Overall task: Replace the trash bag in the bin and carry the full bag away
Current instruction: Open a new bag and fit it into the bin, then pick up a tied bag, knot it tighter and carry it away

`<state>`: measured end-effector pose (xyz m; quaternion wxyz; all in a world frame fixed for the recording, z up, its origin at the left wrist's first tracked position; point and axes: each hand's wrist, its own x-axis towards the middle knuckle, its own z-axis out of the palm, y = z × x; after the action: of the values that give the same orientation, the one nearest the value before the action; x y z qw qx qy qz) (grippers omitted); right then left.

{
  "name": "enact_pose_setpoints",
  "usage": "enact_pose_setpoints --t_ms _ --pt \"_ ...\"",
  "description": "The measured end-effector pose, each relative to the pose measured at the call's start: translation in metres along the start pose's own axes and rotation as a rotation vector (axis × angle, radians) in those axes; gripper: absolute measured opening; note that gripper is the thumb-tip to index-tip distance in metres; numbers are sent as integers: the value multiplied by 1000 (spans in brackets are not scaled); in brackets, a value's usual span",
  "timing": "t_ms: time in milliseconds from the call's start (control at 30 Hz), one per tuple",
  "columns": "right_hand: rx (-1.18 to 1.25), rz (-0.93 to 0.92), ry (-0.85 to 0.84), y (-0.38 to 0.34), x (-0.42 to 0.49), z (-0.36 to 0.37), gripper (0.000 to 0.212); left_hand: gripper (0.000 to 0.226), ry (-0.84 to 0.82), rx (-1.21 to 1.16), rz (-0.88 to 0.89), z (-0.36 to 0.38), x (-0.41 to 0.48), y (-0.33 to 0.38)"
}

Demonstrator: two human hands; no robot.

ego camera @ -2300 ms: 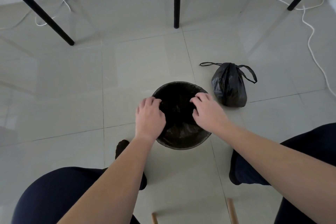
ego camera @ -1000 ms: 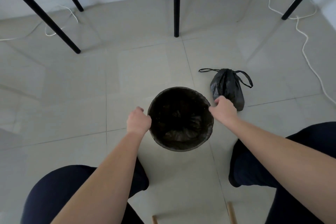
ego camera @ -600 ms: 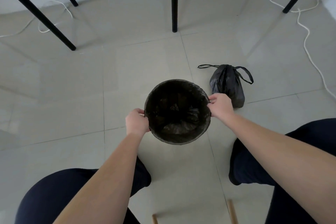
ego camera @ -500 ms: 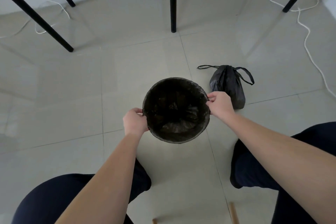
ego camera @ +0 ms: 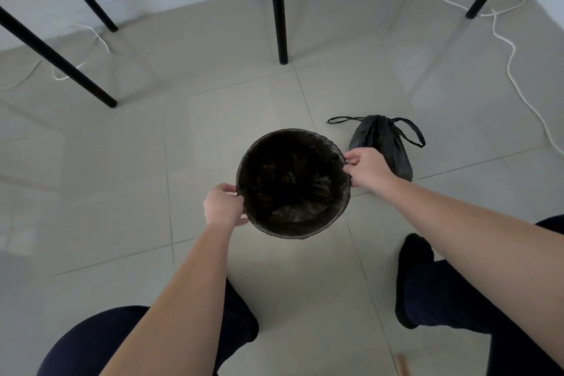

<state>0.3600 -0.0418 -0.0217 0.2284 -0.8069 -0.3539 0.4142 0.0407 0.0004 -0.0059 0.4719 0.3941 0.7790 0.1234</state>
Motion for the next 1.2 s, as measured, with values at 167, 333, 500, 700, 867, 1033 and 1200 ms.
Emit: enact_pose_setpoints --t_ms 167,333,500,700,867,1033,1200 --pt "-167 -99 -45 -4 -23 -37 54 36 131 328 184 -1 -21 14" --pt "-307 -175 16 3 -56 -85 47 38 31 313 508 23 -61 45" --pt "-268 -150 71 15 -62 -121 44 37 -99 326 630 45 -94 66" --pt "-211 -146 69 20 -44 -140 43 36 -189 388 685 78 -94 99" --pt "-236 -128 56 29 -12 -143 46 30 -217 420 703 116 -69 134" --pt "-267 -81 62 50 33 -131 47 31 -271 445 703 164 -34 164" --pt "-236 -74 113 63 83 -120 49 33 -320 477 727 212 1 193"
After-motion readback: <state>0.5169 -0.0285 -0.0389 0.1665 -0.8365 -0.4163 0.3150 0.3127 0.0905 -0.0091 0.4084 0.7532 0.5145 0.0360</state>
